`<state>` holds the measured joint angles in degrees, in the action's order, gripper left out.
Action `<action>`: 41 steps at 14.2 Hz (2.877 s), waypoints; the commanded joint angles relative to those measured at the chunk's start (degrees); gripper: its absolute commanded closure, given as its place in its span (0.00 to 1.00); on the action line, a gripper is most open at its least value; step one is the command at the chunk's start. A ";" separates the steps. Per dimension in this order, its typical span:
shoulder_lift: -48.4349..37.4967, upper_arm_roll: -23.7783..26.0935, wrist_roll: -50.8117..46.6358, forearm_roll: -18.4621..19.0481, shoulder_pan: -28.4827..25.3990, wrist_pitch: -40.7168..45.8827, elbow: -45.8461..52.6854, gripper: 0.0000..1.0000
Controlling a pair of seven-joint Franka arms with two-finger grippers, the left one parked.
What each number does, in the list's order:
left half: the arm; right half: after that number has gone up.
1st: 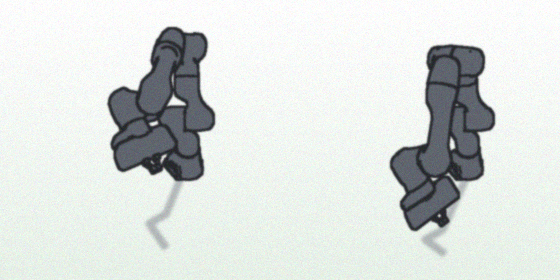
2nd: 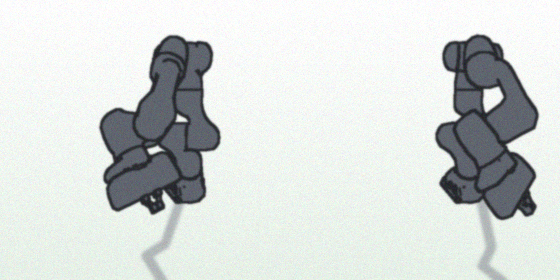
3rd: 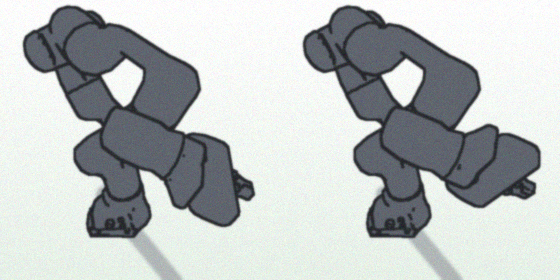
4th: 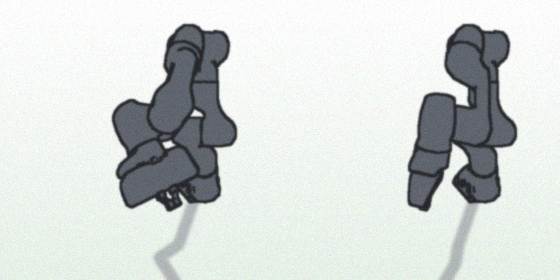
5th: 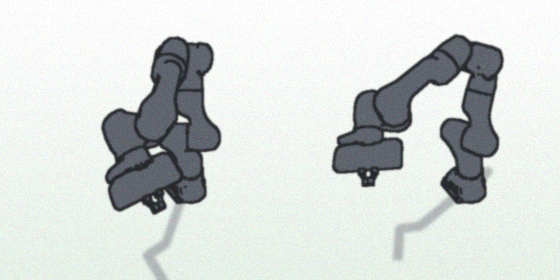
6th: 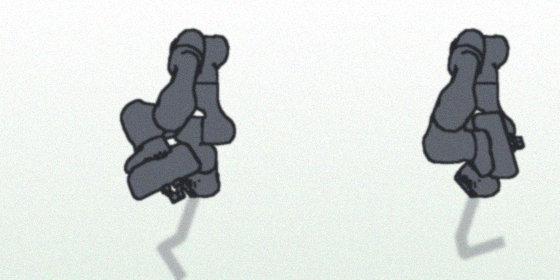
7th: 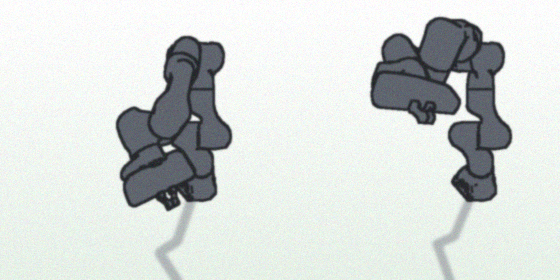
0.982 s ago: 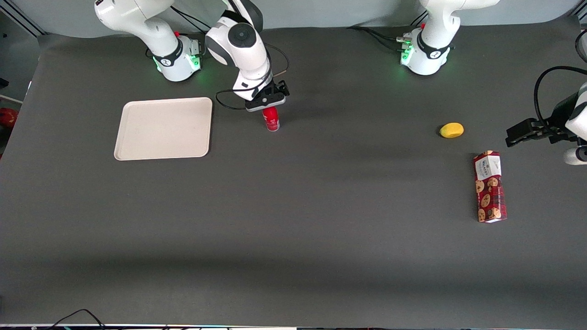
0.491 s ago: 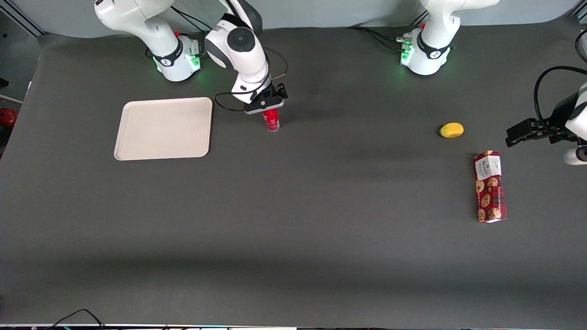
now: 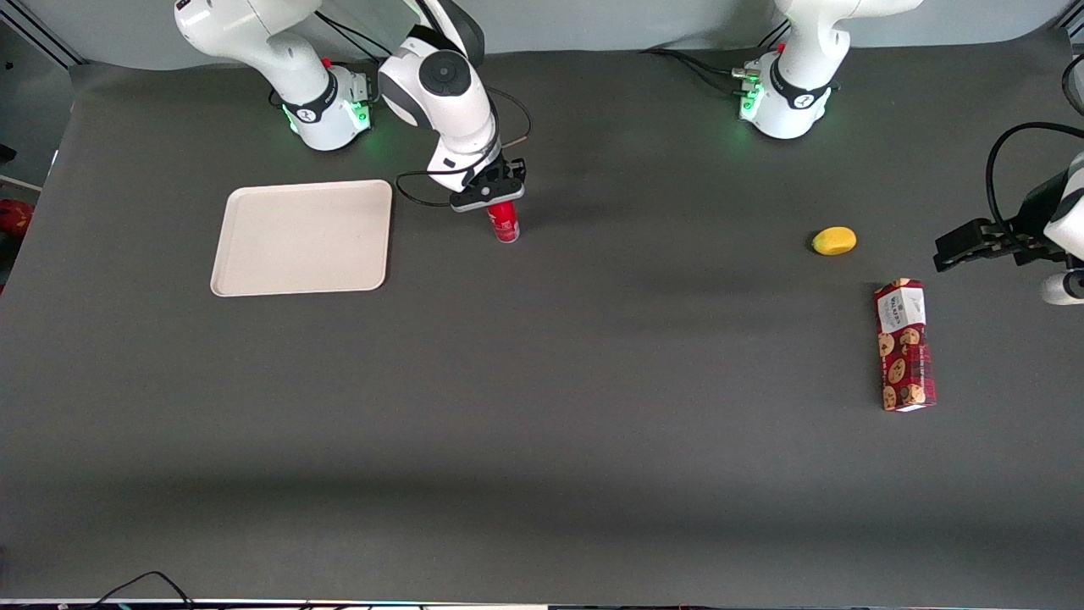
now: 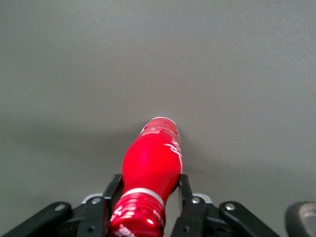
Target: Place coke bottle on tray
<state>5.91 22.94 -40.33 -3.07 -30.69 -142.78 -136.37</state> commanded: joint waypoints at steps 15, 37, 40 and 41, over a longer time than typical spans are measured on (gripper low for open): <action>-16.20 -15.54 17.21 0.97 -0.07 39.14 23.06 1.00; -18.59 -34.63 76.70 11.24 40.69 12.55 -6.89 1.00; -16.03 -34.63 76.46 9.75 42.98 12.17 -6.89 1.00; -15.76 -34.63 76.28 9.05 43.17 12.26 -7.24 1.00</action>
<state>-10.42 -12.49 35.44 7.07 11.44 -129.99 -143.70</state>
